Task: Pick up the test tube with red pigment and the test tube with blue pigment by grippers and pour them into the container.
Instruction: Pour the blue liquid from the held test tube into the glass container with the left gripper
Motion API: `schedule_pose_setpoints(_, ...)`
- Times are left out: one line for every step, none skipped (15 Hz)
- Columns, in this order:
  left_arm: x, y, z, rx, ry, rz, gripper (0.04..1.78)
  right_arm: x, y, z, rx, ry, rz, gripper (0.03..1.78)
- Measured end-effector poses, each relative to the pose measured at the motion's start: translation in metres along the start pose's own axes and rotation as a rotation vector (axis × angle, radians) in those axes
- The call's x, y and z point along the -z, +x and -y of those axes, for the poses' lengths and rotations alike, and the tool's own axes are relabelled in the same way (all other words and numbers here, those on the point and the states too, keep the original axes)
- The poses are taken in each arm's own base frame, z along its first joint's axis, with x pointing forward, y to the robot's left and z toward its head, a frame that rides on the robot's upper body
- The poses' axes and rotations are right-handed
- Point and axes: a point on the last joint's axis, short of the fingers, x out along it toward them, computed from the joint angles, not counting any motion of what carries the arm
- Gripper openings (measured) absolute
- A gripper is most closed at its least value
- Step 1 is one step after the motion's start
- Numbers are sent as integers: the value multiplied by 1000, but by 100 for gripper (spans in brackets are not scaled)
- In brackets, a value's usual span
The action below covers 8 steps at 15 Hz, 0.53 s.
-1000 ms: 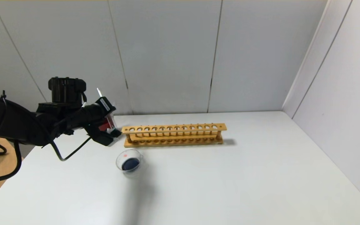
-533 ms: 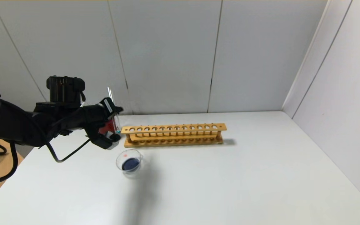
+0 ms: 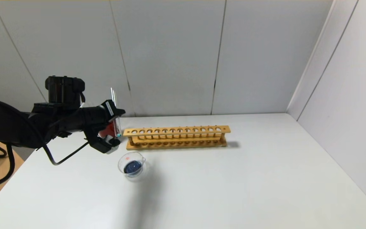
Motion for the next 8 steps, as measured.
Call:
schedule_pose_setpoints(1,0,-1,-2,13,-3,33,0,0,0,0,0,0,175)
schedule_pose_setpoints(1,-1,-1,-5,23,-6,33,0,0,0,0,0,0,175)
schedule_pose_setpoints(2,-1,-2,-7,28,-9,33,0,0,0,0,0,0,175)
schedule_pose_setpoints(3,-1,-2,-9,34,-13,33,0,0,0,0,0,0,175)
schedule_pose_setpoints(3,-1,-3,-10,37,-14,33,0,0,0,0,0,0,175)
schedule_pose_setpoints(3,-1,-3,-10,39,-15,33,0,0,0,0,0,0,175)
schedule_pose_setpoints(3,-1,-3,-12,45,-17,33,0,0,0,0,0,0,175)
schedule_pose_setpoints(4,-1,-3,-14,52,-20,33,0,0,0,0,0,0,175)
